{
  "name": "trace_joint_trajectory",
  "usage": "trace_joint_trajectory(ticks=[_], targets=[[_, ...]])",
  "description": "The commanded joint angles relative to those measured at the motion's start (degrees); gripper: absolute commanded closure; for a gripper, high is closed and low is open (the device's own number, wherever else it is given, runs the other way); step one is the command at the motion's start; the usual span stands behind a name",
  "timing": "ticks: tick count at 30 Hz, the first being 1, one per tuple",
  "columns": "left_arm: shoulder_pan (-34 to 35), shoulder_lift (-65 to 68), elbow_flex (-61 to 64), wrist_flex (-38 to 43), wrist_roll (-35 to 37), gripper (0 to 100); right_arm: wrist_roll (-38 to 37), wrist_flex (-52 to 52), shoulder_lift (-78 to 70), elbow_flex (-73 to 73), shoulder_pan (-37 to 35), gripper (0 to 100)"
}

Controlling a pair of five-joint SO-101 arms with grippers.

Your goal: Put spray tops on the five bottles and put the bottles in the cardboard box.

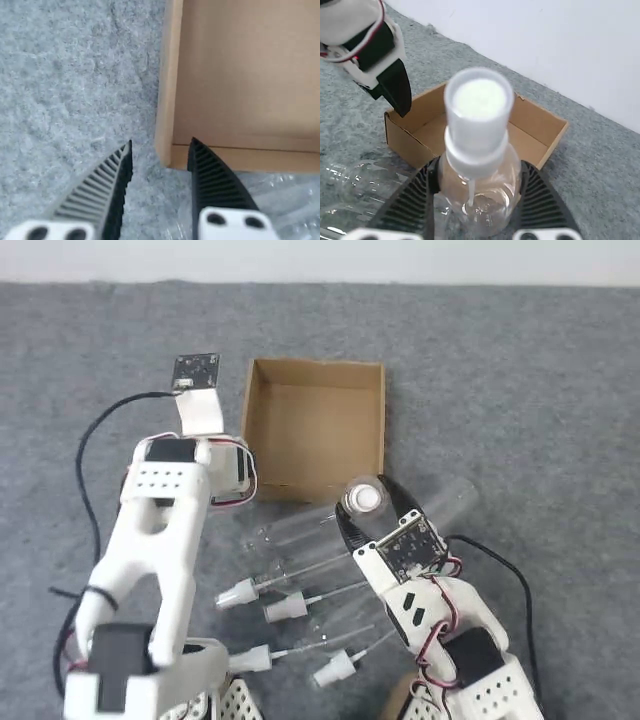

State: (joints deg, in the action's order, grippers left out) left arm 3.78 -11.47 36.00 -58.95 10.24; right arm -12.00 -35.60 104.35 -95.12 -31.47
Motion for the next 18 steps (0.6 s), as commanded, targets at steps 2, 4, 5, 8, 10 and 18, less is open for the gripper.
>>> trace_joint_trajectory(ticks=[2,4,5,8,10,18], targets=[[0.09,4.57,-6.37,1.23,-0.53,84,0.18,-1.36,-0.31,1.14,1.27,95.0],[0.09,6.07,-6.99,1.23,-0.44,84,0.18,-1.45,-0.31,1.32,1.27,95.0],[0.09,6.59,-7.25,1.23,-0.44,84,0.18,-1.45,-0.31,1.32,1.27,95.0],[0.09,6.68,-7.52,1.23,-0.62,91,0.18,-1.45,-0.31,1.41,1.63,95.0],[-0.18,6.33,-7.43,1.23,-0.62,96,0.18,-1.36,-0.31,2.02,2.51,95.0],[-3.78,6.15,-7.52,-0.88,-0.70,97,0.62,-1.36,-0.31,4.22,6.46,95.0]])
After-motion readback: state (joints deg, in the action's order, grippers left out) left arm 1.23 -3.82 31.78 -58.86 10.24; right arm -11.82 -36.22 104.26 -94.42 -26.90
